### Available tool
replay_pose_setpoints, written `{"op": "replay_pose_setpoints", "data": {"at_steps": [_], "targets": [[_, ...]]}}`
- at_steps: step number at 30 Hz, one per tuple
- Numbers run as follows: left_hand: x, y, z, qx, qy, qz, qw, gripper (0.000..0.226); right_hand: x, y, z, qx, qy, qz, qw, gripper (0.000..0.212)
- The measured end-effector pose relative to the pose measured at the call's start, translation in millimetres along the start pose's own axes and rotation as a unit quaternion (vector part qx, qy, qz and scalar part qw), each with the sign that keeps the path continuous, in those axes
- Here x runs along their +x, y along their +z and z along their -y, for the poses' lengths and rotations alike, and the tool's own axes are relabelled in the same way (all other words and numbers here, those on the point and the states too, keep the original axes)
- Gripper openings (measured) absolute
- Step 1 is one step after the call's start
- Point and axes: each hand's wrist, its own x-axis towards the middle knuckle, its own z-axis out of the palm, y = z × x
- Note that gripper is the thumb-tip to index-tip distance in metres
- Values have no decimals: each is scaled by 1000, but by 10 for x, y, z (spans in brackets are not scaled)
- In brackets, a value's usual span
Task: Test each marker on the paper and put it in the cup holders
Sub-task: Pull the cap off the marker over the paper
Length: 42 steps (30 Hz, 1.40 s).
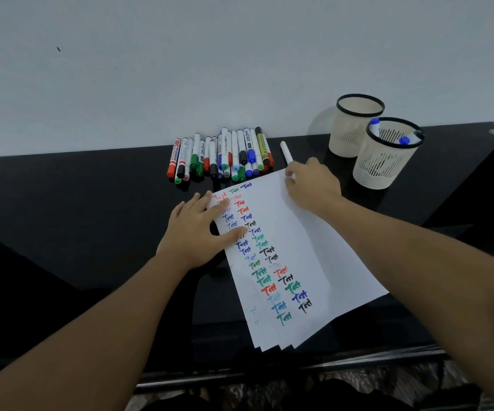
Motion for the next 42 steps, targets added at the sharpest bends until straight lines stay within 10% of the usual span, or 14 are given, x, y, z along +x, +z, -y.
{"op": "replay_pose_setpoints", "data": {"at_steps": [11, 18, 29, 42], "targets": [[-2, -7, -8, -1, 1, -3, 1000, 89, -274, -109, 49, 259, -74, -135, 953, 21], [-17, -13, -23, -9, 3, -20, 1000, 87, -465, -142, 22, 75, -253, -226, 938, 21], [-97, 30, -6, -68, 58, -155, 984, 69, -604, -205, 267, 64, -246, 96, 962, 39], [-152, 42, -12, -51, 148, -217, 963, 38, -679, -155, 437, -66, -274, 98, 954, 36]]}}
